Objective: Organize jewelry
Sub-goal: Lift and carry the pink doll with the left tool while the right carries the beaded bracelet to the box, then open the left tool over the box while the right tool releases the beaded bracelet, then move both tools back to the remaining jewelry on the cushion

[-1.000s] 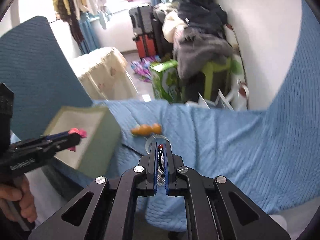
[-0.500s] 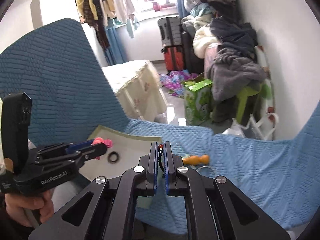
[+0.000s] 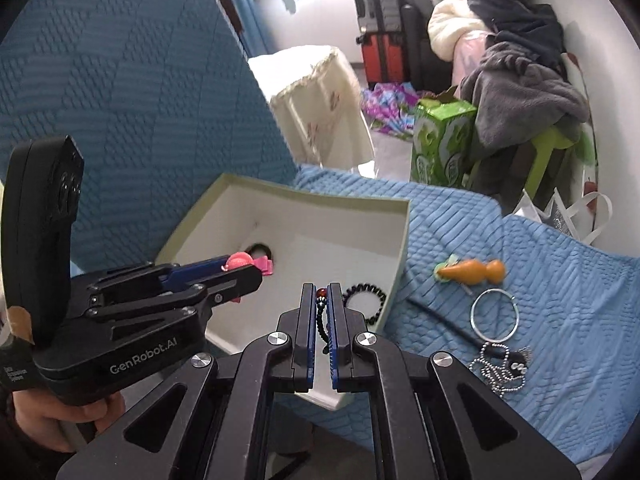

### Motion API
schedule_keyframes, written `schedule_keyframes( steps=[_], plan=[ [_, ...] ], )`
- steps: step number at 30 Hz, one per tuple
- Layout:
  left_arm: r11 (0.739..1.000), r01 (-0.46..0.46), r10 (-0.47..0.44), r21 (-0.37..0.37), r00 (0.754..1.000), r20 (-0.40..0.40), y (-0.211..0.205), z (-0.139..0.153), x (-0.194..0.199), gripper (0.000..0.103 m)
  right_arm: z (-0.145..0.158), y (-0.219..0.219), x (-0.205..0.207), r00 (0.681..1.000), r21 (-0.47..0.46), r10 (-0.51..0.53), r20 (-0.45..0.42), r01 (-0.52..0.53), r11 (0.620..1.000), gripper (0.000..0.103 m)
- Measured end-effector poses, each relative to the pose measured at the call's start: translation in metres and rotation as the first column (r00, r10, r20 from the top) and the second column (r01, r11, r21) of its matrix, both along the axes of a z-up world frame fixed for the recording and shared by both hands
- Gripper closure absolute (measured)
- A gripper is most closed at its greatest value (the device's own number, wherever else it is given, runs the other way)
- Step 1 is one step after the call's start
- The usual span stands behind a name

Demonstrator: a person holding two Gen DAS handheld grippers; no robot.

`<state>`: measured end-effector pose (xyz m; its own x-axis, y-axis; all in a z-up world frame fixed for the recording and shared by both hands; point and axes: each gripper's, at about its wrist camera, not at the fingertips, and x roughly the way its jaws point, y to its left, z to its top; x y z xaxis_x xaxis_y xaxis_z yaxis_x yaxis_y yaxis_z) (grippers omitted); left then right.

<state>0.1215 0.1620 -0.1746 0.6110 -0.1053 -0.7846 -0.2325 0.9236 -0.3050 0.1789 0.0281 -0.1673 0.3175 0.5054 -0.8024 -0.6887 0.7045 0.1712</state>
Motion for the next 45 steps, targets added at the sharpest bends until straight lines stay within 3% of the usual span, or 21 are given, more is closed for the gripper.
schedule_keyframes(
  steps=[6, 11, 13, 15, 17, 19, 29, 38, 45],
  plan=[
    [1.0, -0.01, 0.01, -0.029, 1.0, -0.008, 0.006, -0.004, -0.002, 0.078, -0.014, 0.007, 0.001, 1.0, -0.027, 0.009, -0.029, -0.01, 1.0, 0.099],
    [1.0, -0.02, 0.02, -0.019, 1.0, 0.02, 0.004, 0.008, -0.003, 0.077, -0.004, 0.003, 0.0, 1.0, -0.013, 0.019, -0.02, -0.019, 1.0, 0.096],
    [0.999, -0.026, 0.027, -0.038, 0.999, 0.027, 0.005, 0.014, -0.006, 0.068, 0.003, -0.001, -0.001, 1.0, -0.003, 0.018, -0.012, -0.018, 1.0, 0.095],
    [0.998, -0.049, 0.05, -0.026, 0.998, 0.038, 0.005, 0.023, -0.011, 0.052, 0.015, -0.008, -0.002, 1.0, 0.016, 0.01, -0.003, -0.01, 1.0, 0.094],
    [0.998, -0.051, 0.052, -0.022, 0.997, 0.06, 0.003, 0.032, -0.014, 0.052, 0.025, -0.015, -0.003, 1.0, 0.034, 0.006, 0.008, -0.006, 0.999, 0.091],
    [0.999, -0.053, 0.054, -0.008, 0.995, 0.081, -0.001, 0.045, -0.017, 0.052, 0.038, -0.023, -0.004, 1.0, 0.054, 0.003, 0.026, -0.005, 0.999, 0.081],
    [1.0, -0.023, 0.022, 0.004, 0.981, 0.194, -0.039, 0.089, -0.017, 0.052, 0.086, -0.069, -0.003, 0.991, 0.123, -0.034, 0.129, 0.018, 0.992, 0.081],
    [0.999, 0.039, -0.036, -0.009, 0.967, 0.251, -0.086, 0.094, -0.006, 0.052, 0.087, -0.125, 0.007, 0.979, 0.132, -0.121, 0.167, 0.099, 0.986, 0.081],
    [0.994, 0.105, -0.094, -0.035, 0.97, 0.223, -0.126, 0.076, 0.009, 0.052, 0.073, -0.169, 0.016, 0.965, 0.133, -0.2, 0.167, 0.179, 0.975, 0.081]
  ],
)
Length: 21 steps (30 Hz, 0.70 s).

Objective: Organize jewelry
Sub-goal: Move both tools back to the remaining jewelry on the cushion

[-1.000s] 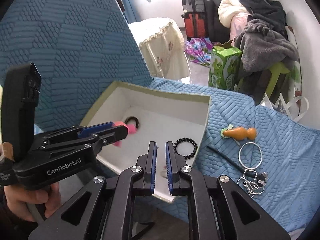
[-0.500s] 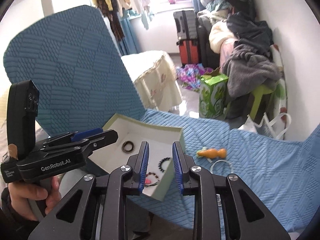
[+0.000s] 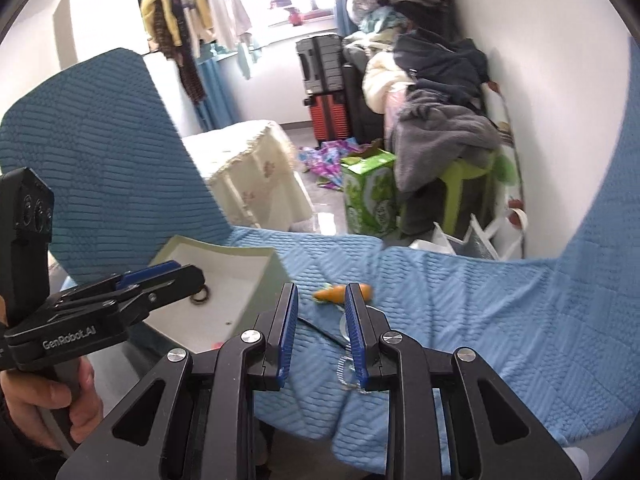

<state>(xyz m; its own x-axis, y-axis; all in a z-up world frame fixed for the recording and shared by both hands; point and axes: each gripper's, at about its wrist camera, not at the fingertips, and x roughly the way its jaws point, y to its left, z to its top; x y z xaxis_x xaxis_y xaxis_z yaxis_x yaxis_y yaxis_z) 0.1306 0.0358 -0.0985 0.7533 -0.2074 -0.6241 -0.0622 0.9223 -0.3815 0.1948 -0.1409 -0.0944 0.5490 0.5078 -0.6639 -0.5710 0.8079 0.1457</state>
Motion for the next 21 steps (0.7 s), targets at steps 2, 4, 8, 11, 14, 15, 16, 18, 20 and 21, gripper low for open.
schedule_keyframes(
  steps=[2, 4, 8, 11, 14, 15, 16, 18, 20, 21],
  plan=[
    [1.0, -0.001, 0.001, -0.02, 1.0, -0.001, -0.01, -0.007, 0.0, 0.052, -0.01, -0.014, 0.004, 1.0, 0.0, -0.027, -0.012, 0.027, 1.0, 0.081],
    [0.998, 0.022, -0.023, -0.054, 1.0, -0.017, -0.022, -0.022, 0.003, 0.052, -0.021, -0.024, 0.007, 0.999, -0.004, -0.045, -0.027, 0.045, 0.999, 0.081],
    [0.997, 0.066, -0.07, -0.049, 0.994, -0.089, -0.05, -0.054, 0.014, 0.053, -0.053, -0.042, 0.013, 0.995, -0.01, -0.063, -0.074, 0.062, 0.998, 0.081],
    [0.995, 0.076, -0.083, -0.058, 0.989, -0.123, -0.061, -0.077, 0.021, 0.053, -0.079, -0.05, 0.016, 0.993, -0.024, -0.068, -0.1, 0.066, 0.998, 0.081],
    [0.996, 0.073, -0.082, -0.056, 0.981, -0.174, -0.069, -0.107, 0.032, 0.054, -0.103, -0.057, 0.021, 0.987, -0.031, -0.067, -0.143, 0.063, 0.998, 0.081],
    [0.996, 0.074, -0.082, -0.051, 0.98, -0.181, -0.07, -0.112, 0.034, 0.057, -0.107, -0.058, 0.023, 0.986, -0.03, -0.067, -0.15, 0.063, 0.998, 0.081],
    [0.996, 0.084, -0.09, -0.041, 0.978, -0.19, -0.073, -0.121, 0.038, 0.061, -0.113, -0.06, 0.026, 0.985, -0.031, -0.063, -0.158, 0.059, 0.998, 0.081],
    [0.996, 0.09, -0.092, -0.021, 0.973, -0.213, -0.075, -0.131, 0.045, 0.064, -0.119, -0.062, 0.03, 0.985, -0.033, -0.062, -0.163, 0.058, 0.998, 0.081],
    [0.996, 0.092, -0.091, -0.006, 0.967, -0.24, -0.078, -0.144, 0.053, 0.064, -0.125, -0.063, 0.034, 0.985, -0.022, -0.048, -0.168, 0.045, 0.999, 0.081],
    [0.995, 0.098, -0.093, 0.006, 0.965, -0.244, -0.079, -0.147, 0.056, 0.064, -0.128, -0.062, 0.037, 0.985, -0.021, -0.042, -0.169, 0.039, 0.999, 0.081]
  ],
)
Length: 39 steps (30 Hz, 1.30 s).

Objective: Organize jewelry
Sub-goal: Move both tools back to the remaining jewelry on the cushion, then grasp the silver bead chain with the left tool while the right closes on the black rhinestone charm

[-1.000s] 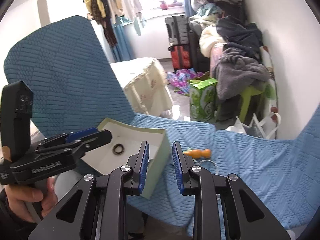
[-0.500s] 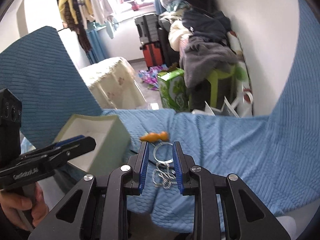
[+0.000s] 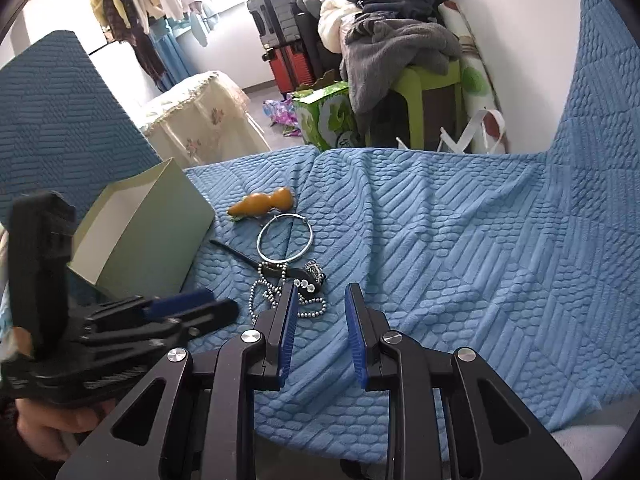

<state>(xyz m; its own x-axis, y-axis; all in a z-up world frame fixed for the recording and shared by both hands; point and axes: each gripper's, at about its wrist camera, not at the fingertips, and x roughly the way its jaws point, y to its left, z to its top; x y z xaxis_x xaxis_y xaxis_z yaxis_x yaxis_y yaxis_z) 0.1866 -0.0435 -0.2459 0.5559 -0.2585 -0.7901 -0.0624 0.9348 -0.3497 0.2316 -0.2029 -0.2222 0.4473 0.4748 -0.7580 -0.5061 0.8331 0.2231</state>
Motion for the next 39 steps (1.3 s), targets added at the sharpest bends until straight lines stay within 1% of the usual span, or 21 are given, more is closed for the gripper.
schedule_keyframes(
  steps=[2, 6, 11, 14, 15, 16, 20, 21, 24, 25, 26, 27, 29, 31, 34, 39],
  plan=[
    [0.999, 0.015, -0.015, 0.043, 1.0, -0.001, -0.004, -0.006, 0.006, 0.064, -0.009, 0.006, 0.009, 0.999, -0.018, 0.036, -0.021, -0.037, 0.999, 0.081],
    [0.998, 0.045, -0.045, 0.05, 0.999, -0.01, -0.009, -0.016, 0.013, 0.064, -0.02, 0.01, 0.027, 0.996, -0.022, 0.072, -0.046, -0.073, 0.997, 0.081],
    [0.994, 0.077, -0.077, 0.081, 0.997, -0.014, -0.017, -0.022, 0.022, 0.064, -0.033, 0.004, 0.048, 0.993, 0.003, 0.05, -0.102, -0.05, 0.999, 0.081],
    [0.988, 0.088, -0.085, 0.126, 0.996, -0.022, -0.022, -0.026, 0.028, 0.064, -0.038, 0.002, 0.053, 0.992, 0.005, 0.038, -0.121, -0.038, 0.999, 0.081],
    [0.984, 0.083, -0.08, 0.16, 0.997, -0.024, -0.023, -0.028, 0.03, 0.064, -0.038, 0.003, 0.053, 0.992, 0.007, 0.038, -0.123, -0.037, 0.999, 0.081],
    [0.981, 0.083, -0.083, 0.173, 0.997, -0.009, -0.024, -0.028, 0.03, 0.064, -0.039, 0.003, 0.054, 0.991, 0.012, 0.04, -0.125, -0.039, 0.999, 0.081],
    [0.972, 0.096, -0.1, 0.214, 0.995, 0.004, -0.031, -0.029, 0.032, 0.064, -0.042, 0.004, 0.055, 0.99, 0.007, 0.04, -0.133, -0.039, 0.999, 0.081],
    [0.97, 0.117, -0.119, 0.213, 0.993, -0.001, -0.034, -0.031, 0.032, 0.065, -0.043, 0.005, 0.055, 0.989, 0.011, 0.042, -0.138, -0.041, 0.999, 0.08],
    [0.968, 0.127, -0.132, 0.217, 0.991, 0.011, -0.034, -0.034, 0.03, 0.067, -0.045, 0.01, 0.056, 0.988, 0.016, 0.056, -0.146, -0.054, 0.998, 0.08],
    [0.968, 0.133, -0.137, 0.214, 0.991, 0.005, -0.032, -0.036, 0.031, 0.071, -0.046, 0.012, 0.056, 0.987, 0.015, 0.06, -0.147, -0.059, 0.998, 0.08],
    [0.967, 0.129, -0.131, 0.222, 0.991, -0.006, -0.03, -0.037, 0.032, 0.081, -0.047, 0.013, 0.056, 0.987, 0.014, 0.062, -0.151, -0.061, 0.998, 0.08],
    [0.969, 0.125, -0.126, 0.212, 0.992, -0.008, -0.025, -0.038, 0.032, 0.088, -0.048, 0.015, 0.056, 0.986, 0.012, 0.064, -0.156, -0.063, 0.998, 0.08],
    [0.978, 0.108, -0.108, 0.176, 0.994, -0.008, -0.016, -0.036, 0.032, 0.097, -0.051, 0.018, 0.056, 0.984, 0.007, 0.074, -0.162, -0.074, 0.997, 0.08],
    [0.987, 0.099, -0.099, 0.128, 0.995, -0.01, -0.01, -0.038, 0.03, 0.096, -0.053, 0.024, 0.055, 0.983, 0.001, 0.089, -0.163, -0.09, 0.996, 0.08],
    [0.988, 0.102, -0.101, 0.116, 0.995, -0.008, -0.01, -0.033, 0.025, 0.097, -0.054, 0.031, 0.054, 0.981, 0.001, 0.115, -0.158, -0.116, 0.993, 0.08],
    [0.992, 0.087, -0.089, 0.095, 0.996, 0.02, -0.007, -0.015, 0.012, 0.096, -0.056, 0.043, 0.052, 0.978, -0.013, 0.152, -0.145, -0.156, 0.988, 0.078]
  ],
)
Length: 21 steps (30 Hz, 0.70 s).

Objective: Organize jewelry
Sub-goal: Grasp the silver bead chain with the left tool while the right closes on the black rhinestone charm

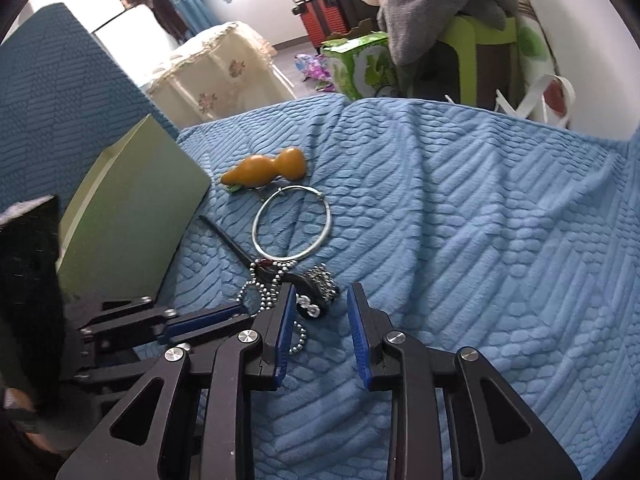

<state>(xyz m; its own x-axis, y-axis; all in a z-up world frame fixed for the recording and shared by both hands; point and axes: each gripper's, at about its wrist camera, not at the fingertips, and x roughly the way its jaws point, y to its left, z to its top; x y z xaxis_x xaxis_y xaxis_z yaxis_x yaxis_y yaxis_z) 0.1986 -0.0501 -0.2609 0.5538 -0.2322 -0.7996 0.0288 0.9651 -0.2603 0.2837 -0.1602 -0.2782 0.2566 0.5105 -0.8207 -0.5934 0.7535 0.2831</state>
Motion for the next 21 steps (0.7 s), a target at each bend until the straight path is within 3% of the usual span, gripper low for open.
schedule_keyframes(
  steps=[7, 14, 21],
  plan=[
    [0.998, -0.06, 0.06, -0.026, 0.998, 0.01, 0.02, 0.013, -0.014, 0.097, -0.01, 0.012, 0.001, 1.0, -0.052, 0.026, 0.009, -0.026, 0.998, 0.073],
    [0.995, -0.091, 0.092, -0.049, 0.996, 0.008, 0.03, 0.015, -0.017, 0.096, -0.012, 0.025, -0.006, 0.995, -0.092, 0.082, 0.056, -0.077, 0.993, 0.075],
    [0.993, -0.107, 0.108, -0.056, 0.994, 0.022, 0.034, 0.02, -0.018, 0.096, -0.009, 0.016, -0.004, 0.996, -0.113, 0.018, 0.085, -0.008, 0.994, 0.078]
  ],
)
